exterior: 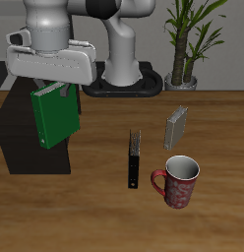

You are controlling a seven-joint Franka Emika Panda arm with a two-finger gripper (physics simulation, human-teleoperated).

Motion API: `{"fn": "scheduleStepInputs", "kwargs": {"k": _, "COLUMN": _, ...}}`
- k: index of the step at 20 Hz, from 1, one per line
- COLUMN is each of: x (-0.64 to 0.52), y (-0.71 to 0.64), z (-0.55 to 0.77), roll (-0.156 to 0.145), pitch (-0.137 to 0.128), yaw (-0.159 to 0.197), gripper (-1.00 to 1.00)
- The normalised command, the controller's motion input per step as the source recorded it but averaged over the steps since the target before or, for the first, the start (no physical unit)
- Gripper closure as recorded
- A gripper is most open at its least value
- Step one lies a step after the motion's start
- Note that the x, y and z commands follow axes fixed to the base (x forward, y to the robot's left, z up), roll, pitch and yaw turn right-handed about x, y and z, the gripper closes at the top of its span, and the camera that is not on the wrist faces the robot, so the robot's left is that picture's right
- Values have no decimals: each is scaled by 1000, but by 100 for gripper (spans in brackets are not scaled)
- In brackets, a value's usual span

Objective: Place the green book flat on top of the shelf

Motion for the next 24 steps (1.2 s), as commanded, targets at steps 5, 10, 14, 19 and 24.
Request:
{"fn": "scheduleStepInputs", "kwargs": {"k": 5, "x": -385, "y": 77, "z": 475, "roll": 10, "pitch": -53, "yaw": 72, "gripper": 100}}
{"fn": "scheduleStepInputs", "kwargs": {"k": 10, "x": -430, "y": 186, "z": 353, "roll": 22, "pitch": -23, "yaw": 42, "gripper": 100}}
{"fn": "scheduleStepInputs", "kwargs": {"k": 14, "x": -458, "y": 251, "z": 252, "roll": 43, "pitch": -31, "yaw": 55, "gripper": 100}}
{"fn": "scheduleStepInputs", "kwargs": {"k": 19, "x": -331, "y": 81, "z": 119, "roll": -16, "pitch": 15, "yaw": 42, "gripper": 100}}
{"fn": "scheduleStepInputs", "kwargs": {"k": 24, "x": -432, "y": 64, "z": 104, "roll": 12, "pitch": -9, "yaw": 28, "gripper": 100}}
